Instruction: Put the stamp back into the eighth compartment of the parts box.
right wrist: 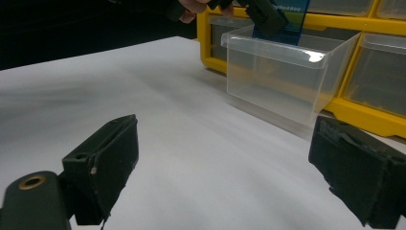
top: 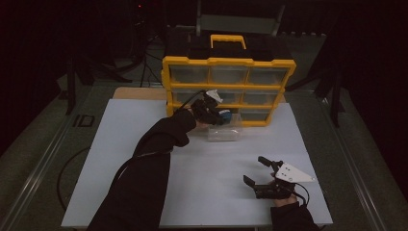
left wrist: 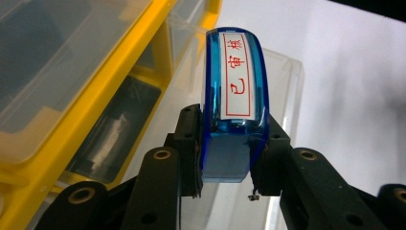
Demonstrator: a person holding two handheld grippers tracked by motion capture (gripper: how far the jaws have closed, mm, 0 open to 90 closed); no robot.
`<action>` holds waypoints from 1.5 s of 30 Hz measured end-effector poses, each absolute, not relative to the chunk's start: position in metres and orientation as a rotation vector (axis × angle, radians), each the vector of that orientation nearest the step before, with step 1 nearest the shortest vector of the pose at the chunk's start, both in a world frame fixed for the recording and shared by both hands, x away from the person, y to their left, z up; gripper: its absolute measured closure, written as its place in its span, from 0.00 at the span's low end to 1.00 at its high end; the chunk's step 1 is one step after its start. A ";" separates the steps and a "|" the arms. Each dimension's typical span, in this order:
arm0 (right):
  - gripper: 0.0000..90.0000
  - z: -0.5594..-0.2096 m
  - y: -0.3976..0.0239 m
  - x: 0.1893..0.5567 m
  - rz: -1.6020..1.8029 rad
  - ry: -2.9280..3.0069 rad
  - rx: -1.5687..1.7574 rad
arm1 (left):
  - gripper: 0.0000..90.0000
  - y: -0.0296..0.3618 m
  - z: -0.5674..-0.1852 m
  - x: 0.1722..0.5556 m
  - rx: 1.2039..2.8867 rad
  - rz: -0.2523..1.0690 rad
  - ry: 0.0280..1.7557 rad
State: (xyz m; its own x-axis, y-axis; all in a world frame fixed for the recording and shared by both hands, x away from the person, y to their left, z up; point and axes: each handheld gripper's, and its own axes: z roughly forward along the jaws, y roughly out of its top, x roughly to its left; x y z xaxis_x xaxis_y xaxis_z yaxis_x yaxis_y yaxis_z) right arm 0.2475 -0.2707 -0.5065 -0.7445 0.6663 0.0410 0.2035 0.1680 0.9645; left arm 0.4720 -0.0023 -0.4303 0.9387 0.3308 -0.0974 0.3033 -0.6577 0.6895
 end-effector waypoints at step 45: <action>0.11 -0.507 -0.270 0.248 1.587 2.064 0.822 | 0.00 0.044 -0.397 0.435 2.207 0.046 0.429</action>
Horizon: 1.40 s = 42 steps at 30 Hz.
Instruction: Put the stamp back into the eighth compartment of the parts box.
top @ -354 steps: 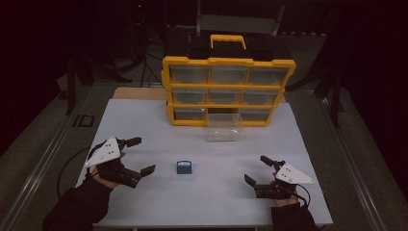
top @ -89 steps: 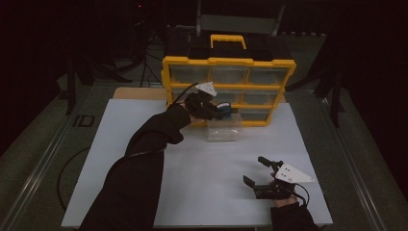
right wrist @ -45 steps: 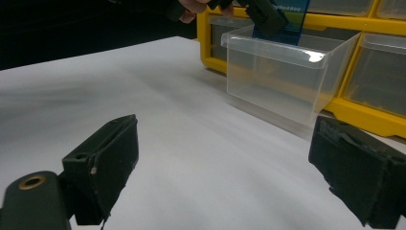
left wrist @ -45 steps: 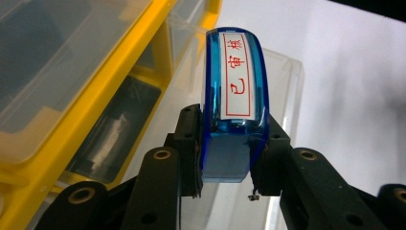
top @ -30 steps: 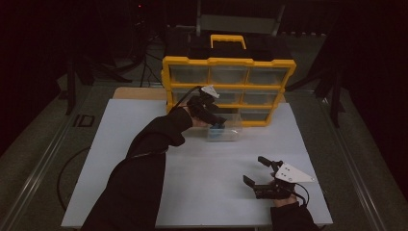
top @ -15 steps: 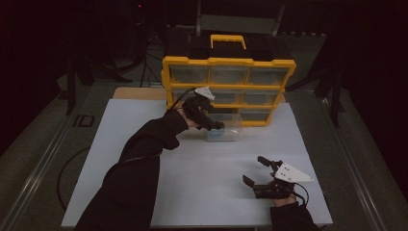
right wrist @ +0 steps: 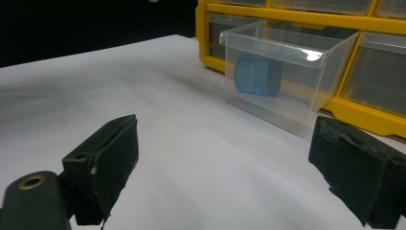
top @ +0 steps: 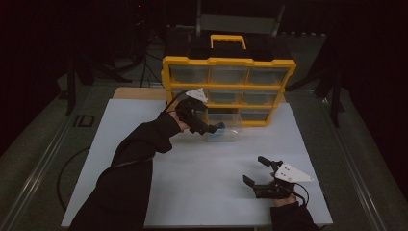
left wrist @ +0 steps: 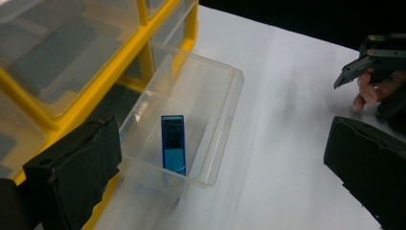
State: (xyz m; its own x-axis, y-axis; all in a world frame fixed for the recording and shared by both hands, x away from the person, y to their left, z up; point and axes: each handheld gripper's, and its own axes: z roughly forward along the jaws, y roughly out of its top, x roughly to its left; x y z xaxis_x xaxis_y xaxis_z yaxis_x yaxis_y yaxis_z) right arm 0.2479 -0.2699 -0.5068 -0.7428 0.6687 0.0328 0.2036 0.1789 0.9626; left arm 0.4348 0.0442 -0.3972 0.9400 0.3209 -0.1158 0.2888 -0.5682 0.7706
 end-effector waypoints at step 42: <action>0.11 -0.506 -0.267 0.249 1.591 2.067 0.814 | 0.00 0.106 -0.404 0.395 2.138 0.060 0.399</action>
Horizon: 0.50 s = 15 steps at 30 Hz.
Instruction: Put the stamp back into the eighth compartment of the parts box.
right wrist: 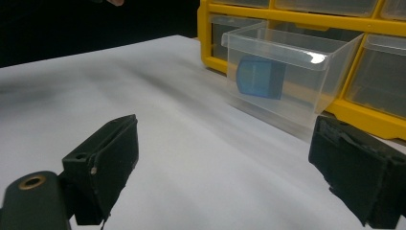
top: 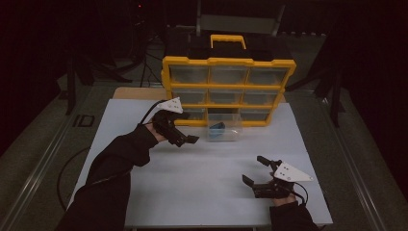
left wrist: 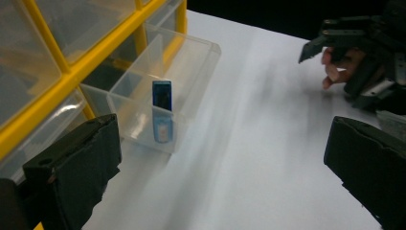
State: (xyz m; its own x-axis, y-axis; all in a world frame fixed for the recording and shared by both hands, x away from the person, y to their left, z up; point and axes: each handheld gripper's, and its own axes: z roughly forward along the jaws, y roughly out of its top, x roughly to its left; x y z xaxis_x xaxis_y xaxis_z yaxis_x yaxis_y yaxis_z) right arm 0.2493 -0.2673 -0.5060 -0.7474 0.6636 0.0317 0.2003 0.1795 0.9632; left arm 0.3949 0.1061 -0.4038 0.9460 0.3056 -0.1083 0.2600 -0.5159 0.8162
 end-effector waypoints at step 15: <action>0.11 -0.506 -0.266 0.249 1.590 2.069 0.815 | 0.00 0.134 -0.414 0.371 2.111 0.057 0.422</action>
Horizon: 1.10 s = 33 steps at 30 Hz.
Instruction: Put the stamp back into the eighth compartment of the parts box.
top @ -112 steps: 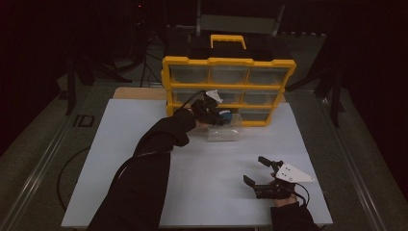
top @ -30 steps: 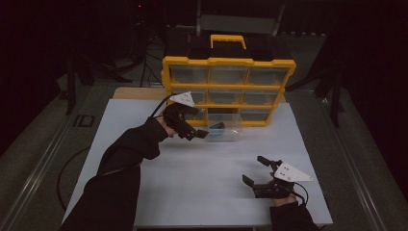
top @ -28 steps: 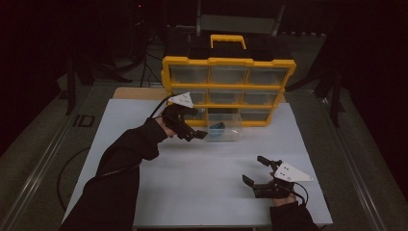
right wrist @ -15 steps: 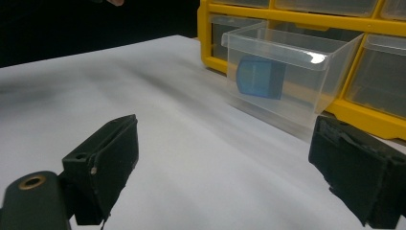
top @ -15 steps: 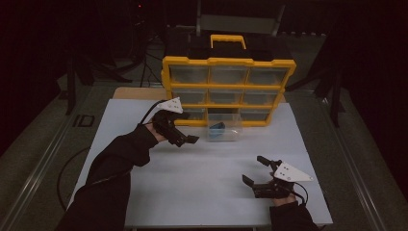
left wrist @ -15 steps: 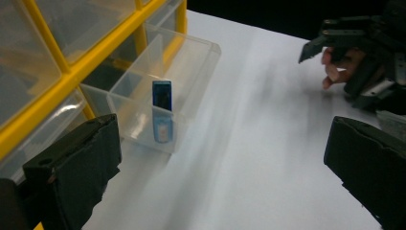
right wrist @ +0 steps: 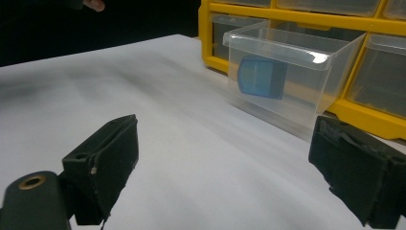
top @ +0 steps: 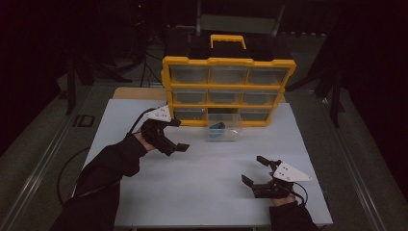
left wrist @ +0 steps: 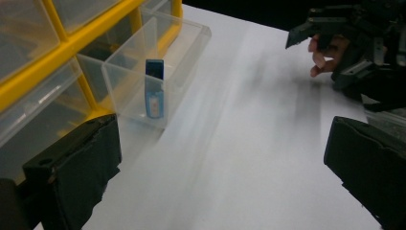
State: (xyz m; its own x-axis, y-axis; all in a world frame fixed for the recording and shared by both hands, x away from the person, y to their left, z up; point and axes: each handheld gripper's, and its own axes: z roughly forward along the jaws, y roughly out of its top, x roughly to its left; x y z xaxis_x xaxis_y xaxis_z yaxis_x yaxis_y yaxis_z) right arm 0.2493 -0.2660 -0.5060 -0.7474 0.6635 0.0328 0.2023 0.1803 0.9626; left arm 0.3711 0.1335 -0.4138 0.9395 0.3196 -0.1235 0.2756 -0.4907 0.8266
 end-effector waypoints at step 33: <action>0.11 -0.506 -0.265 0.249 1.585 2.076 0.816 | 0.00 0.189 -0.472 0.304 2.061 0.043 0.481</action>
State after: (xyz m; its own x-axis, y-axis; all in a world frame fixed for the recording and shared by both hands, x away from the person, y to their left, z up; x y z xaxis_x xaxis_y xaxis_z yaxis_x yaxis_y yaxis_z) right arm 0.2495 -0.2647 -0.5062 -0.7483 0.6625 0.0327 0.2061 0.1853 0.9608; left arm 0.3037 0.1889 -0.4716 0.9210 0.3534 -0.1638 0.3183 -0.4407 0.8393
